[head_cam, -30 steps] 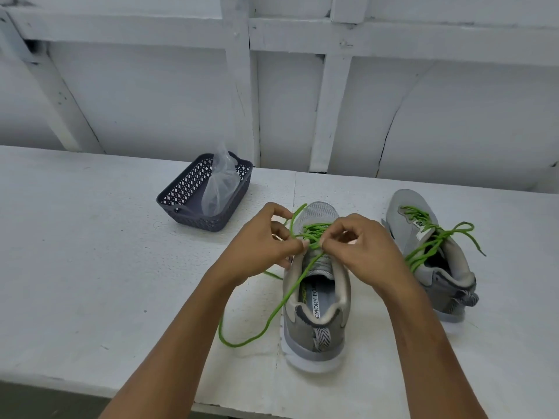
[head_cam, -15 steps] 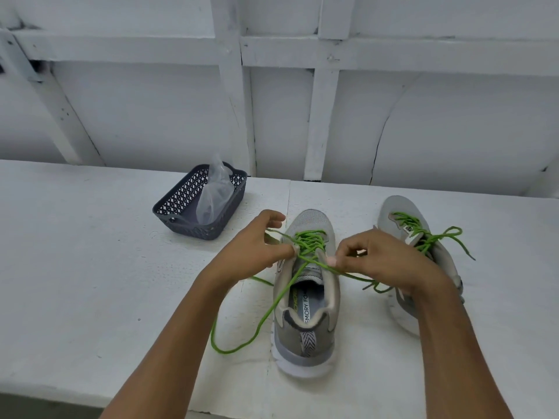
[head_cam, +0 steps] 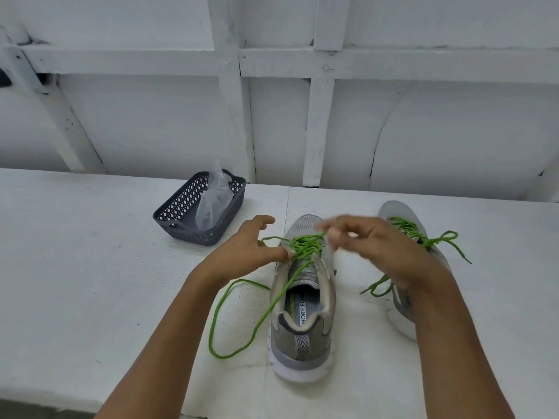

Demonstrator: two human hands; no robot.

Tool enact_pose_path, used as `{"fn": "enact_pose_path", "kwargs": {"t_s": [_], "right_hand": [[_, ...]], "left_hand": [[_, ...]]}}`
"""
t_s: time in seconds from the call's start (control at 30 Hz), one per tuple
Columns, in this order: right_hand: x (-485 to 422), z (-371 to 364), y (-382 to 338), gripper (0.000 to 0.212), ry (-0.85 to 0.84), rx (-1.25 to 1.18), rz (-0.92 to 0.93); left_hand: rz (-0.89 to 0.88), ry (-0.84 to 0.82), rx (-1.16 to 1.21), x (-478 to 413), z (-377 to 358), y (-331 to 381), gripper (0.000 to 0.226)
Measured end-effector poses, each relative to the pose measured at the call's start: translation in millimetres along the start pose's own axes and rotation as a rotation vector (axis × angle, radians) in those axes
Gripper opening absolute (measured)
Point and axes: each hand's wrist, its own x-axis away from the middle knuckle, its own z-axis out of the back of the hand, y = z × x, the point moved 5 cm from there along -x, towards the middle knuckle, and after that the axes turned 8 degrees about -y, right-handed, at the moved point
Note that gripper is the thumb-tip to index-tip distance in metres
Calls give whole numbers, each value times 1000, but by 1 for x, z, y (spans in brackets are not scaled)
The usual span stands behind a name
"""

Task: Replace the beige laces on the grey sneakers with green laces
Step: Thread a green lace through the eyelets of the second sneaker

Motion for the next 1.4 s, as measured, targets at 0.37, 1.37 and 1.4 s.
{"fn": "enact_pose_path", "kwargs": {"t_s": [0.37, 1.37, 1.4], "right_hand": [[14, 18, 25, 19, 14, 169, -279], [15, 17, 34, 19, 98, 195, -180], [14, 18, 36, 17, 83, 247, -204]], "left_hand": [[39, -30, -7, -1, 4, -5, 94], [-222, 127, 697, -21, 4, 58, 22], [-199, 153, 738, -24, 2, 55, 20]]}}
